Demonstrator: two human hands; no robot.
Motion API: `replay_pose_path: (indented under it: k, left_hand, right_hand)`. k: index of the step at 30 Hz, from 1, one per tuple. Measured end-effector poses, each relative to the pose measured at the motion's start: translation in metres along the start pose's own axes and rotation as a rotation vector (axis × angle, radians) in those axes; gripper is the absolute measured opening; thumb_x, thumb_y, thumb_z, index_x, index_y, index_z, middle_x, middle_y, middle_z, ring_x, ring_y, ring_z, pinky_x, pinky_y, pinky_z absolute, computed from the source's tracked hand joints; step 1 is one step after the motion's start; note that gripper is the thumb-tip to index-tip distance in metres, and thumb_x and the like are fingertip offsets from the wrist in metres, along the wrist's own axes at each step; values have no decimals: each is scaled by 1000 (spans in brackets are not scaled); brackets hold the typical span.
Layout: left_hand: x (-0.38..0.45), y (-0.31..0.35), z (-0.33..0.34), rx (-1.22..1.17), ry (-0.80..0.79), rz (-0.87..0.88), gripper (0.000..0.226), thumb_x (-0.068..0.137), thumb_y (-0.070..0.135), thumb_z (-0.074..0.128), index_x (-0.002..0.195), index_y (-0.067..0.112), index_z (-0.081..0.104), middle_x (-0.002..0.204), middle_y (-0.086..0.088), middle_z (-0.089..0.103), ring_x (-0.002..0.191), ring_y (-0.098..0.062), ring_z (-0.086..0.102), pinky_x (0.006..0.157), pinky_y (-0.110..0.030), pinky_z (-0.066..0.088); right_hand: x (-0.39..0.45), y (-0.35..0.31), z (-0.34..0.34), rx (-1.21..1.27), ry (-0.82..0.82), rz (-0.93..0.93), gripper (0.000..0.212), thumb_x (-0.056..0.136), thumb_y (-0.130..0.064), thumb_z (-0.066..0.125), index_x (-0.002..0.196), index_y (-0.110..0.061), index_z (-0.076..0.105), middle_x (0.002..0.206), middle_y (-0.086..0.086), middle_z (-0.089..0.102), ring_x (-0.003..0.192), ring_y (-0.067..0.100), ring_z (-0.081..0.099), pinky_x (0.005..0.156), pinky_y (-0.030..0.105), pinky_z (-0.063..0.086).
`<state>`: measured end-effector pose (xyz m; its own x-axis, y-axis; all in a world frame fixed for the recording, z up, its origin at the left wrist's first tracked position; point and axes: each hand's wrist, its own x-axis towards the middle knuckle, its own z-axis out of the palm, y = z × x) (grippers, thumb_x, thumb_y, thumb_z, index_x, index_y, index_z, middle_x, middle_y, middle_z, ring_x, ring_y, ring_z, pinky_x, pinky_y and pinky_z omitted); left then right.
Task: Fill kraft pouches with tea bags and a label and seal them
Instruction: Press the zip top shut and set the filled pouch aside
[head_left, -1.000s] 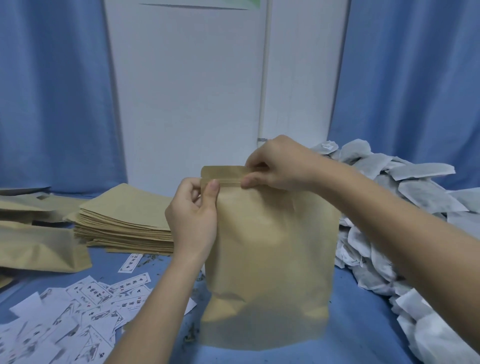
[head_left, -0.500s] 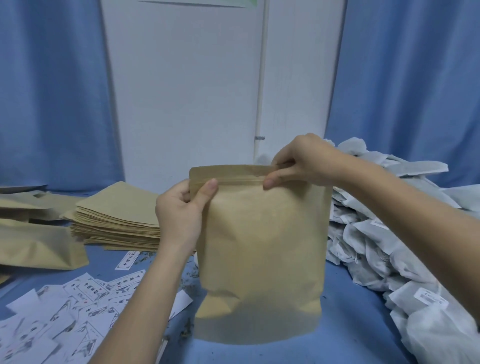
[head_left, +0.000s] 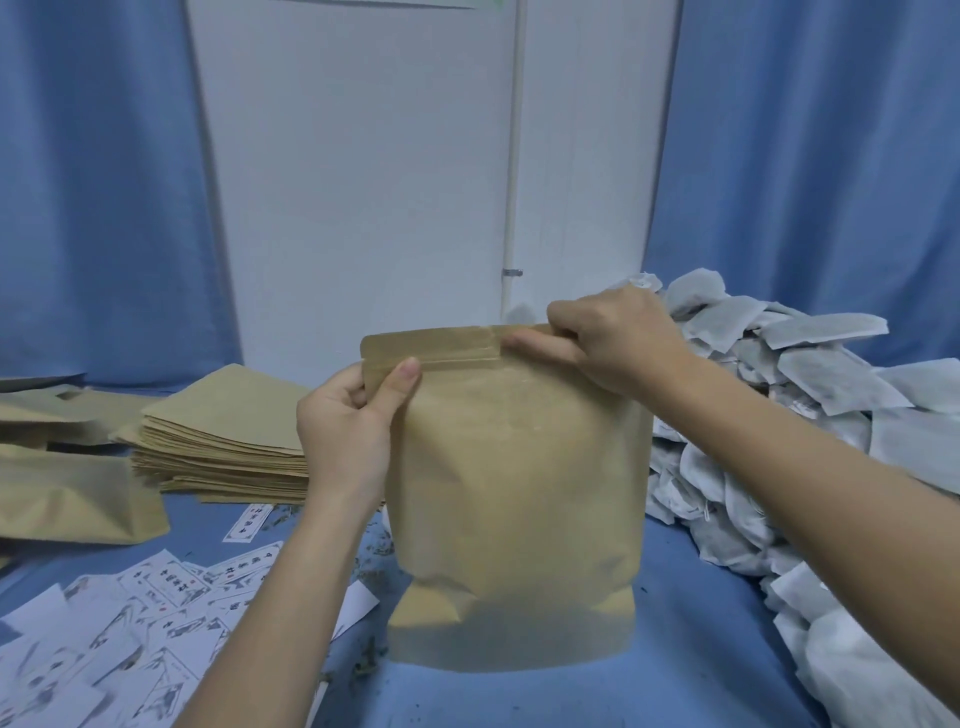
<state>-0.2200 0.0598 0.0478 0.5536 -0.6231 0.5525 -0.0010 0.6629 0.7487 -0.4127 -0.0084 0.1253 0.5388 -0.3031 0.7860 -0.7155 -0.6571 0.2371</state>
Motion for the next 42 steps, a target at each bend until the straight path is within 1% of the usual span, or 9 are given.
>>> replay_pose_path:
  k: [5,12,17,19,26,31,34,39,42]
  left_hand:
    - [3,1,-5,-20,34,-9,11,81,13,71,70,14,68,57,14,66,54,4,54,54,-11,44]
    - [1,-3,-2,1,37,-29,14,80,17,72,67,15,67,57,13,64,57,-3,51,55,-16,44]
    - [-2,-5,1,5,48,-13,26,81,18,72,60,15,57,49,16,49,51,-2,39,47,-17,33]
    - [-2,-5,0,34,44,-2,31,82,18,71,56,18,55,48,17,46,50,-2,36,46,-17,31]
    - [-6,-5,6,24,36,10,18,84,19,70,66,19,65,56,14,60,56,-4,49,55,-23,41]
    - [-6,-6,4,101,11,44,23,85,18,69,64,14,60,50,16,53,51,-1,41,49,-19,34]
    - [-10,-6,10,109,-15,68,24,84,15,69,63,11,57,48,16,50,49,-1,38,46,-18,32]
    - [-4,-6,-8,27,92,45,14,82,18,70,69,20,66,58,17,65,54,3,52,53,-14,43]
    - [-1,-4,-11,48,39,52,16,80,15,71,66,21,67,56,15,65,53,3,52,51,-12,43]
  right_hand:
    - [-4,21,5,-1,37,257,67,90,-61,32,43,-13,25,40,6,34,48,25,39,53,30,22]
    - [3,19,11,-191,-43,229,63,91,-61,24,48,-16,37,53,6,48,65,27,52,48,28,17]
    - [8,-21,26,-124,178,236,63,93,-49,45,43,-10,43,42,13,46,45,32,49,47,30,26]
    - [9,-23,25,-124,79,272,65,95,-54,35,51,-9,52,49,11,47,55,31,51,53,34,29]
    - [23,-57,36,-112,305,202,64,87,-49,43,35,-14,35,31,6,33,31,24,34,42,23,18]
    - [30,-71,34,-38,183,114,63,88,-56,46,41,-14,48,43,4,41,43,23,40,47,22,10]
    - [32,-87,35,-68,331,119,64,86,-48,46,34,-12,36,31,2,28,35,23,21,47,18,7]
    - [26,-53,28,-104,124,119,60,92,-52,36,52,-13,56,41,1,45,40,24,43,46,21,13]
    - [15,-31,27,-55,243,186,62,91,-42,49,37,-14,37,32,7,33,32,27,40,44,24,21]
